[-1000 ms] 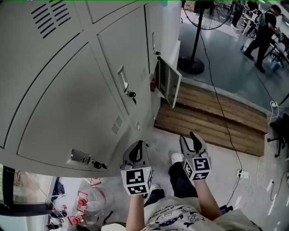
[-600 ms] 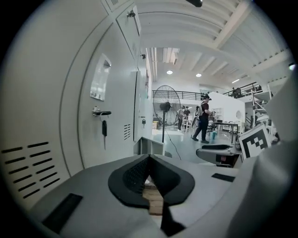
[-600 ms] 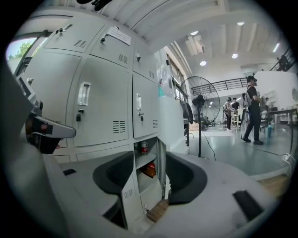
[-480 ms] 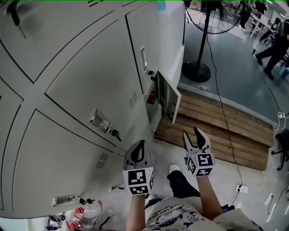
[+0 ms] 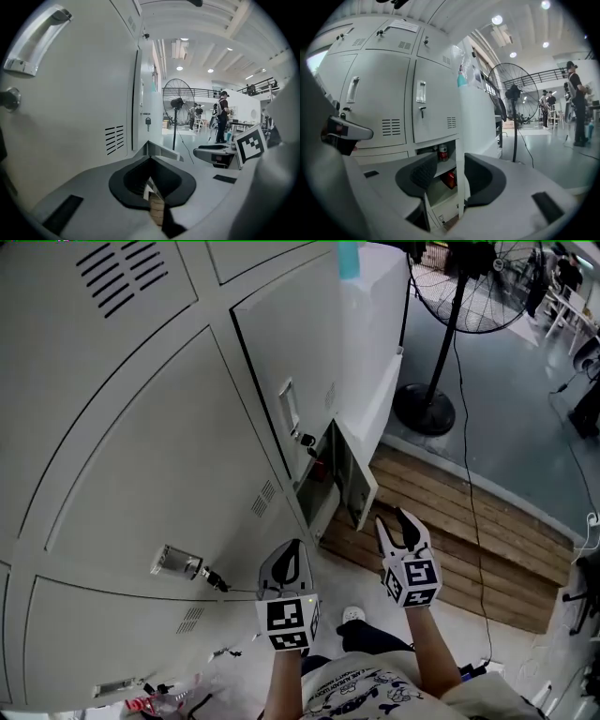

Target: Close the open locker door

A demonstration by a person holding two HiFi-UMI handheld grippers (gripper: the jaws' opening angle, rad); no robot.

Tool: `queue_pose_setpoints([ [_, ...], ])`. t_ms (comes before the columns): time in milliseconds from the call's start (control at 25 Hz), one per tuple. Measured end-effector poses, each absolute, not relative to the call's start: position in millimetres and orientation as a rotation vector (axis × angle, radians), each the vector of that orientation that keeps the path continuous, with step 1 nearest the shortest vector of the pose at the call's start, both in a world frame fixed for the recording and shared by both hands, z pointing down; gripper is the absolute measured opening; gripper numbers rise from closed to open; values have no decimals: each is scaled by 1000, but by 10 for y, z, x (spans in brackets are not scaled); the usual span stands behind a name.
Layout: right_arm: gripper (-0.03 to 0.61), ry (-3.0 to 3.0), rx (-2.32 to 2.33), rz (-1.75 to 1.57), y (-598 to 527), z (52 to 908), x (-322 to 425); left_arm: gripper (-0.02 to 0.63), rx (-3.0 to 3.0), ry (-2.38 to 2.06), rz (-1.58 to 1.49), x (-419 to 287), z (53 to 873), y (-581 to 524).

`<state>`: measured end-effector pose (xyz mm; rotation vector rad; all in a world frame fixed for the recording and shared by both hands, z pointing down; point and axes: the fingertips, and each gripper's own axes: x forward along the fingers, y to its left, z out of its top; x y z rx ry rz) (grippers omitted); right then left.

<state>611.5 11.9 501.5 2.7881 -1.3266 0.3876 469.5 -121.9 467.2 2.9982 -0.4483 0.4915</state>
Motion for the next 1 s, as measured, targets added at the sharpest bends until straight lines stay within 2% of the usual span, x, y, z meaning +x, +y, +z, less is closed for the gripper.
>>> queue_pose_setpoints([
  [560, 179, -1457, 2708, 507, -362, 5390, 6763, 5, 2952, -635, 540, 5033, 4805, -1527],
  [640, 139, -1462, 2705, 524, -400, 5430, 6803, 5, 2942, -653, 548, 5033, 4820, -1551],
  [960, 138, -1444, 2697, 582, -420, 5563, 6825, 5, 2925, -710, 555, 4975, 4850, -1625],
  [1000, 98, -1444, 2698, 582, -416, 5565, 6826, 5, 2922, -713, 557, 4967, 4859, -1628],
])
